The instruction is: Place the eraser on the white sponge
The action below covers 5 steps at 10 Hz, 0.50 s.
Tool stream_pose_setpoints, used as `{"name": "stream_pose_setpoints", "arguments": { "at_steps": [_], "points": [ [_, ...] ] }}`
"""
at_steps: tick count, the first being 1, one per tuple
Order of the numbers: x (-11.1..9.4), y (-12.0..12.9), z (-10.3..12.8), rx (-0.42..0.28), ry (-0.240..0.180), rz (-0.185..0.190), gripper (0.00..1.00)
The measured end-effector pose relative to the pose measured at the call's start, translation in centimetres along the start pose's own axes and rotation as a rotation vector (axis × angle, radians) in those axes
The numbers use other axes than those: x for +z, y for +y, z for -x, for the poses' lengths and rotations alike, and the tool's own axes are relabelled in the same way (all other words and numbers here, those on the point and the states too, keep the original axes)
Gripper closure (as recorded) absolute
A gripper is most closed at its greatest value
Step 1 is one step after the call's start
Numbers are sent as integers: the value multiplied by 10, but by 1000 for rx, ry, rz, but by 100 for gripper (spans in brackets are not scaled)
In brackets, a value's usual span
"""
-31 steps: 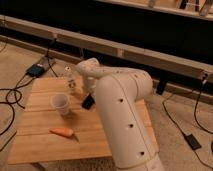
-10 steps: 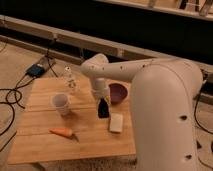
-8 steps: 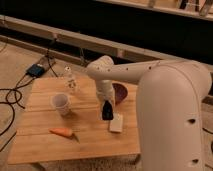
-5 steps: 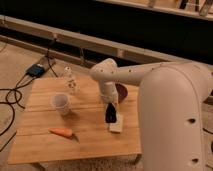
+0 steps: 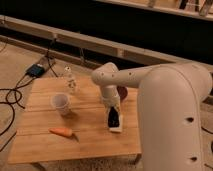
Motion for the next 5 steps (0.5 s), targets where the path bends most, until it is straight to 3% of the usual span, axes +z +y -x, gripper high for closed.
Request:
{"name": "stream_pose_setpoints", "arguments": {
  "at_steps": [5],
  "points": [
    [22, -11, 1, 13, 37, -33, 100]
  ]
}}
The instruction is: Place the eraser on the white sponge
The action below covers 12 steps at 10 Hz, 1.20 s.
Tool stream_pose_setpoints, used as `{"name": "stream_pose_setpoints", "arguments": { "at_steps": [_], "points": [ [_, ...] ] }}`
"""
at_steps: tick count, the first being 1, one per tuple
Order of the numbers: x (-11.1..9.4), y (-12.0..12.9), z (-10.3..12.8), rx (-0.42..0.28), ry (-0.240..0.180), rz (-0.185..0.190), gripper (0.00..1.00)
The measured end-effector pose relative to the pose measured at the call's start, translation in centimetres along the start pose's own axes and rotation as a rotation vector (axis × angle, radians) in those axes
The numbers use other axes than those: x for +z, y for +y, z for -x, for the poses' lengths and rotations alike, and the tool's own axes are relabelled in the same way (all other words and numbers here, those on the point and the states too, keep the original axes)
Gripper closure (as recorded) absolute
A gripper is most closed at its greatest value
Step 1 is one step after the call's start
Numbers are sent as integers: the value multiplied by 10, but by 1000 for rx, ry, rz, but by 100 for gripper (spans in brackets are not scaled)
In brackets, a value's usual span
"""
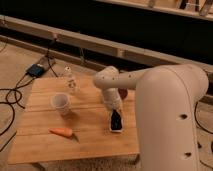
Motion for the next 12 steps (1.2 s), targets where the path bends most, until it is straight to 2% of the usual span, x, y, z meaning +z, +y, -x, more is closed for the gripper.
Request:
{"name": "stream_pose_setpoints", "arguments": {
  "at_steps": [2, 3, 10, 12],
  "points": [
    [7, -1, 2, 5, 16, -8, 99],
    [8, -1, 2, 5, 21, -10, 93],
    [12, 1, 8, 14, 39, -12, 23],
    [12, 0, 8, 17, 43, -12, 20]
  ]
}}
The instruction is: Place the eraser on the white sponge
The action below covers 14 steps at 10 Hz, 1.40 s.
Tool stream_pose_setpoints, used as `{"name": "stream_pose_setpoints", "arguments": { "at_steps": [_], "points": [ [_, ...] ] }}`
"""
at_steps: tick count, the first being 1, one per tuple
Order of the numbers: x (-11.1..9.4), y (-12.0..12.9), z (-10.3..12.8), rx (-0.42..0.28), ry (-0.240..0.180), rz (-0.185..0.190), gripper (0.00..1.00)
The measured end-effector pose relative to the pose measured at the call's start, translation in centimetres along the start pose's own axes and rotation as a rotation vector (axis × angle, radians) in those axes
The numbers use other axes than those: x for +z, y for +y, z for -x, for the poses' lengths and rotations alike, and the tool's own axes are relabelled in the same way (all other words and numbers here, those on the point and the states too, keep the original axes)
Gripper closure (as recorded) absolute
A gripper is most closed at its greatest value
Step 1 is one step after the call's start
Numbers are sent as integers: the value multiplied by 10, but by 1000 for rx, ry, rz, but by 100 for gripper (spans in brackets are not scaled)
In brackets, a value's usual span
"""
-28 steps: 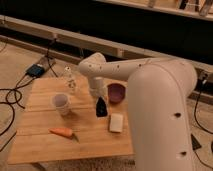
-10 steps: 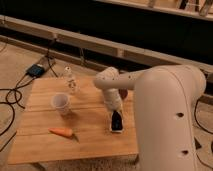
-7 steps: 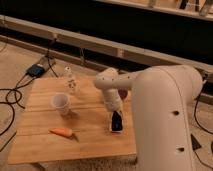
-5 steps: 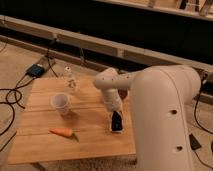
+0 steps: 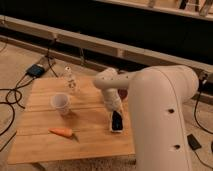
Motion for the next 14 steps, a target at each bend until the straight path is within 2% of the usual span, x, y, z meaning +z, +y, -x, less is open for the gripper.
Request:
{"name": "stream_pose_setpoints", "arguments": {
  "at_steps": [5, 8, 12, 13, 14],
  "points": [
    [-1, 1, 2, 13, 3, 4, 20],
    [-4, 2, 5, 21, -11, 14, 20],
    [-36, 19, 19, 4, -104, 94, 20],
    [-54, 26, 23, -18, -150, 127, 20],
    [-65, 28, 24, -31, -176, 145, 20]
  ]
}}
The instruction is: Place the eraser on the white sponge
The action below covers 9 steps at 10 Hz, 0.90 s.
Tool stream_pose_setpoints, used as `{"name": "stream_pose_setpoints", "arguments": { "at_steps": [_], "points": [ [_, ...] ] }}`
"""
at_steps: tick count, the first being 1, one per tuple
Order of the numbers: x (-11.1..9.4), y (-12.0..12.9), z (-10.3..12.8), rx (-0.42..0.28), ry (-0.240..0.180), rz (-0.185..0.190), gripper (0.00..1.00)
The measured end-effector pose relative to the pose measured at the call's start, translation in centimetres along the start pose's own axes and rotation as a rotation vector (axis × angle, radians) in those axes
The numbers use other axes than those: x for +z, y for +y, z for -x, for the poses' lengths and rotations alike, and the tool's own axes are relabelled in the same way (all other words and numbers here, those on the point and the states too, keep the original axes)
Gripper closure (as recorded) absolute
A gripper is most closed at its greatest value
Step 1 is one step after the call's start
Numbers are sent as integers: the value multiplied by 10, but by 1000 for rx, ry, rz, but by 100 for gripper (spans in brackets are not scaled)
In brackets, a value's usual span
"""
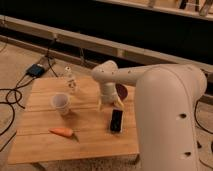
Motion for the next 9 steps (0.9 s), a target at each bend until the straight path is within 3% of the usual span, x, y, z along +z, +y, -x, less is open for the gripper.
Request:
{"name": "stream_pose_setpoints", "arguments": {
  "at_steps": [4, 6, 9],
  "points": [
    [-38, -3, 2, -37, -76, 46, 20],
    [-51, -6, -7, -75, -78, 65, 20],
    [-53, -8, -10, -82, -73, 71, 20]
  ]
}}
